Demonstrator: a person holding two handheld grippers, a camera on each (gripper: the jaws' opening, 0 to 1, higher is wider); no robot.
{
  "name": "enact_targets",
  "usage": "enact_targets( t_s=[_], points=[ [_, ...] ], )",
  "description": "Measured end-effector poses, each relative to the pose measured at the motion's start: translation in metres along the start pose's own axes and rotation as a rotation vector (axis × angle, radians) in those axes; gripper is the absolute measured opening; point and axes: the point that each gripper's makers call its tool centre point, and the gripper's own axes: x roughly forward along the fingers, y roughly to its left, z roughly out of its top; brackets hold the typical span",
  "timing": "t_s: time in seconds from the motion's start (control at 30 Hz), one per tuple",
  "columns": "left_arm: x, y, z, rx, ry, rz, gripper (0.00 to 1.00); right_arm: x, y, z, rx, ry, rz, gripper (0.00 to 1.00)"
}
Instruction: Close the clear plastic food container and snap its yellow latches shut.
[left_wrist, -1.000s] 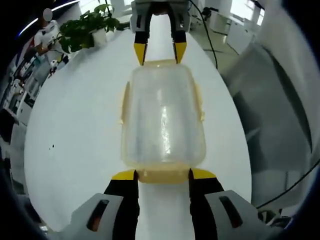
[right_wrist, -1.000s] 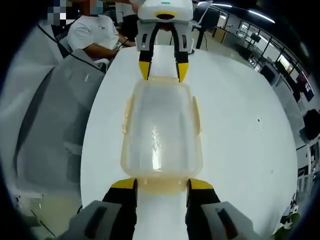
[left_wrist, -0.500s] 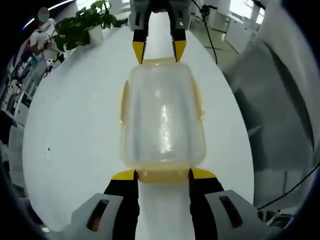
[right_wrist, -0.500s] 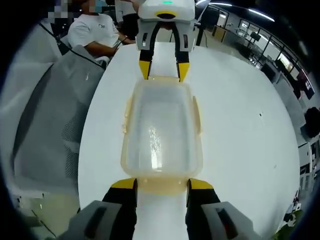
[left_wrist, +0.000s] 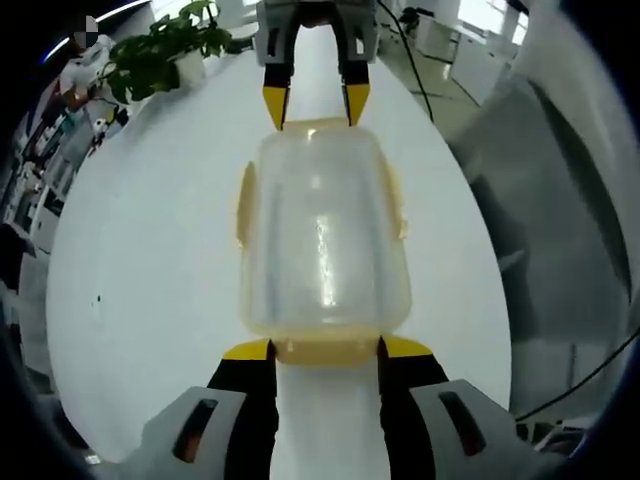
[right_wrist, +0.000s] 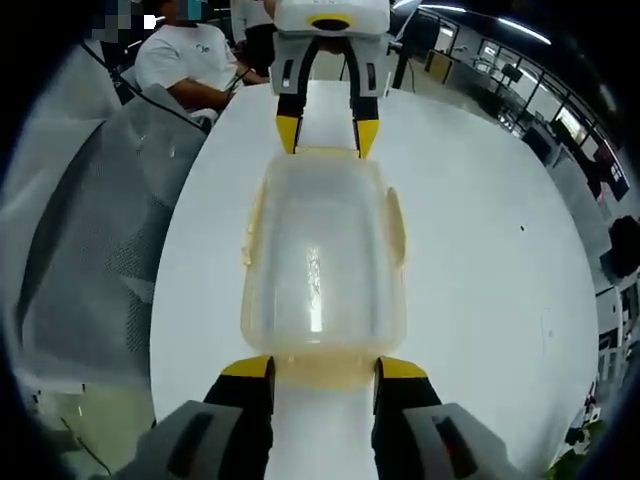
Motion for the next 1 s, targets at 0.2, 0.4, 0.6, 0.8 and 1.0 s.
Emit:
enact_targets(
  t_s=[0.2,0.4,0.6,0.8,1.0],
  points=[
    [0.000,-0.002,-0.001,-0.002,-0.003,0.004,0.37,0.000,0.001,0.001,-0.003,-0.003,-0.003,0.37],
    [-0.002,-0.002,0.000,-0.005,-0.007,0.004,0.38,-0.002,0.005,0.000,0.029,0.006,0.018,0.37],
    [-0.010,-0.003,-0.002,-0.042,-0.021,0.003,0.40,-0.011,0.008,0.003,0.047,-0.015,0.022,0.37],
    [-0.017,0.002,-0.003,-0.090,-0.040,0.022,0.42,-0.014,0.005,0.000,0.067,-0.013,0.010,0.38],
    [-0.019,0.004,0.005,-0.207,-0.094,0.030,0.41,-0.020,0.004,0.004,0.163,-0.044,-0.007,0.37]
  ],
)
